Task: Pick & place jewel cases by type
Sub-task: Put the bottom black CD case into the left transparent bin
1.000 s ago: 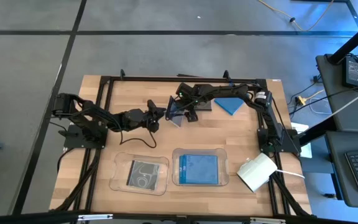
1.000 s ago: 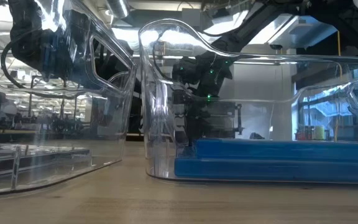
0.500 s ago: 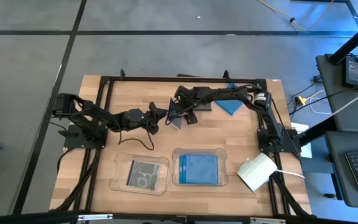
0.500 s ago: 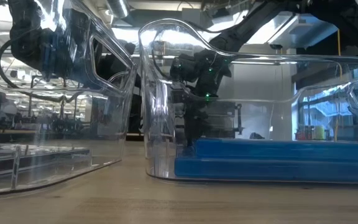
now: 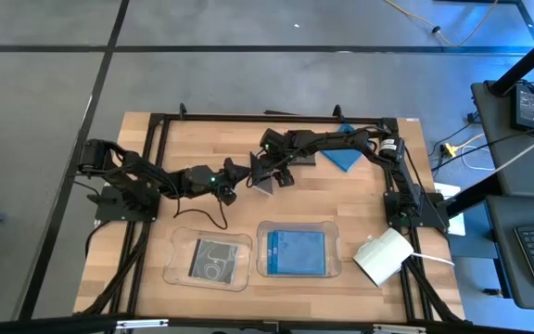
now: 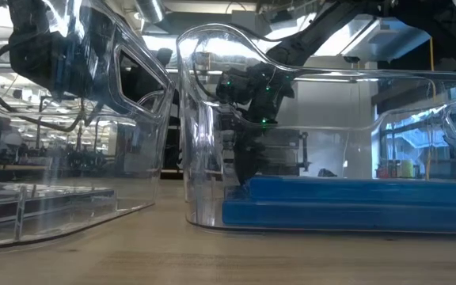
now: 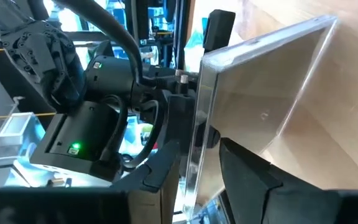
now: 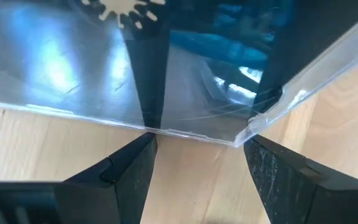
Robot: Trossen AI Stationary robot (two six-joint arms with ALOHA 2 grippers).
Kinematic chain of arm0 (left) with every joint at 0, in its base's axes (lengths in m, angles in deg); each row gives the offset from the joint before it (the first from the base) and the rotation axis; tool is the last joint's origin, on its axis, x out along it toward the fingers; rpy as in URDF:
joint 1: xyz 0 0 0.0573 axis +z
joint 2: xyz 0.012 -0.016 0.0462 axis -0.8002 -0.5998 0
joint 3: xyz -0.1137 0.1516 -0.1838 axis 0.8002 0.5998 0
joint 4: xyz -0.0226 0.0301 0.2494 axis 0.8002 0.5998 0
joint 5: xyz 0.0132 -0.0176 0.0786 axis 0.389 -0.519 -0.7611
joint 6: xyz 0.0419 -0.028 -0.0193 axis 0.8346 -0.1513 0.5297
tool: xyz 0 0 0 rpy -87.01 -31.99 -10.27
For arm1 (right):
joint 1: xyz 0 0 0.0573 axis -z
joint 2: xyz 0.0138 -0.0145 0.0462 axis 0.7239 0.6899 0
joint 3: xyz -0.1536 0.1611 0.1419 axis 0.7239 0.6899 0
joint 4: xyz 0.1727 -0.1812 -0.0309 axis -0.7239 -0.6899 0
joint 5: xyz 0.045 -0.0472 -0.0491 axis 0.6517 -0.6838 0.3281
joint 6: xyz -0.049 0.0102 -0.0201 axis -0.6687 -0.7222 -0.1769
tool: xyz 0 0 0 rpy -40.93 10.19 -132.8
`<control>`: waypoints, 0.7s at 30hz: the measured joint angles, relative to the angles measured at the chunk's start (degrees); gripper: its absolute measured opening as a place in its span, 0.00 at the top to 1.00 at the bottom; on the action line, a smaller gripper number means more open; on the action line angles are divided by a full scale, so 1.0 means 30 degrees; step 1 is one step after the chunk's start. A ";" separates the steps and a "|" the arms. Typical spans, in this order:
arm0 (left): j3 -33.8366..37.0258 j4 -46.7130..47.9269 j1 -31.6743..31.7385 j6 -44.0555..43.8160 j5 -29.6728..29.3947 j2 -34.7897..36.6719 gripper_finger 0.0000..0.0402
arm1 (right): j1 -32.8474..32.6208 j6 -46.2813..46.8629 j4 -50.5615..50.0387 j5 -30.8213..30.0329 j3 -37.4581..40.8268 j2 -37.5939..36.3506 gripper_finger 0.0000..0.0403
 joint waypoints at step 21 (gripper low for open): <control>-0.0663 0.3433 -0.0007 0.0351 -0.0410 0.0014 0.73 | -0.0319 0.0044 -0.0007 -0.0182 0.0015 -0.0006 0.38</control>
